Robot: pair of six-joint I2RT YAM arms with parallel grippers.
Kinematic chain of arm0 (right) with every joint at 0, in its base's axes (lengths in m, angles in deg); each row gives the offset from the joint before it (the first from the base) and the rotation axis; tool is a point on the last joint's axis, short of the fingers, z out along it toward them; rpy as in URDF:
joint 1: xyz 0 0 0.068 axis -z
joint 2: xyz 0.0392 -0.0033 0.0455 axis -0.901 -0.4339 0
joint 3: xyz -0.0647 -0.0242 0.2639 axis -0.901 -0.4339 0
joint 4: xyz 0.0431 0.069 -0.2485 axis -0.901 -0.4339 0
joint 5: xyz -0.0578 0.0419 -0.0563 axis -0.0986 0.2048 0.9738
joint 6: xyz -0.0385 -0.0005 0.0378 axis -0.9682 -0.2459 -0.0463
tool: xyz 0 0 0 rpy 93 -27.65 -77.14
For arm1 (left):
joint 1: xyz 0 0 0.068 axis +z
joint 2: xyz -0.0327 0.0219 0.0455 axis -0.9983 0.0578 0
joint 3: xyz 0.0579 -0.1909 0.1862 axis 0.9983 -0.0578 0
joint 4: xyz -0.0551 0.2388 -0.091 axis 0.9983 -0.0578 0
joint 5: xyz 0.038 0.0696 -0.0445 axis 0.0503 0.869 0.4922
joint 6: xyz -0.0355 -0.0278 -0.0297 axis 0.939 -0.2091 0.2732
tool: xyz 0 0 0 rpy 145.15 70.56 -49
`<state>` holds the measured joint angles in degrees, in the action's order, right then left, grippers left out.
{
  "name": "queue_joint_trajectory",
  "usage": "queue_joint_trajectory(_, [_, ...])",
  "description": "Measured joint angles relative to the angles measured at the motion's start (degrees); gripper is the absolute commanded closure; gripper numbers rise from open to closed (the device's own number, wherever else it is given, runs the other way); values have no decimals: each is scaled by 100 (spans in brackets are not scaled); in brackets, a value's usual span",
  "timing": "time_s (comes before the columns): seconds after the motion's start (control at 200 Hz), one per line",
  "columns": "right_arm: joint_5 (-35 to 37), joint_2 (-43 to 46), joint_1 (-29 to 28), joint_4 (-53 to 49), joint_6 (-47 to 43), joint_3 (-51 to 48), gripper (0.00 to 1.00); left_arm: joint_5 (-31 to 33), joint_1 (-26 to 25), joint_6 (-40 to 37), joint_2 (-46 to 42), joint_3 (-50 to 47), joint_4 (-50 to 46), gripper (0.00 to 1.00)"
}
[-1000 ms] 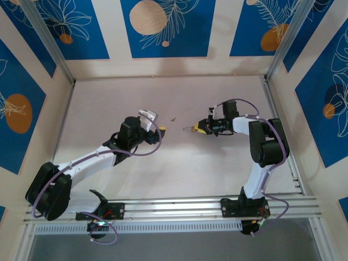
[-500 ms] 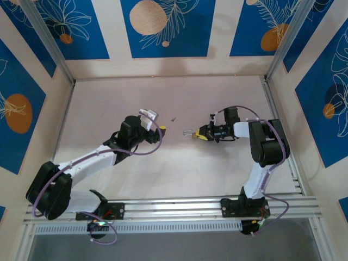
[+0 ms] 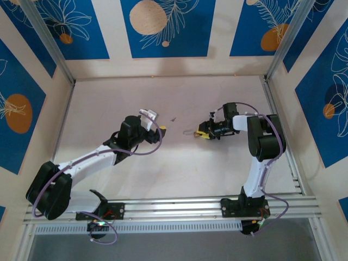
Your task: Unlock with the key
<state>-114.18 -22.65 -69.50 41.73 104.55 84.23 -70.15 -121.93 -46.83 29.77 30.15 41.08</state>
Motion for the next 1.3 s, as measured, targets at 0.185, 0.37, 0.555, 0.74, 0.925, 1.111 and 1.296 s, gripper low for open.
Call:
queue_joint_trajectory(0.185, [260,2,15,-271,-85,131,61,24,0,-59,-28,63,-142,12])
queue_joint_trajectory(0.37, [584,61,149,-682,-229,304,58,409,0,-483,-42,612,-608,0])
queue_joint_trajectory(0.555, [890,476,164,-951,-232,310,57,1261,57,-522,-127,1056,-990,0])
queue_joint_trajectory(0.74, [1158,1246,57,-1032,-208,271,57,1720,546,-81,-116,1480,-1982,0])
queue_joint_trajectory(0.925, [1259,1888,-280,-916,-140,173,56,1749,1534,796,238,1987,-3692,8])
queue_joint_trajectory(1.111, [1261,2065,-564,-802,-79,98,56,1451,2321,1620,540,1775,-5029,27])
queue_joint_trajectory(1.296, [1222,2074,-570,-619,-48,-55,56,1062,2323,1987,1010,1563,-5565,43])
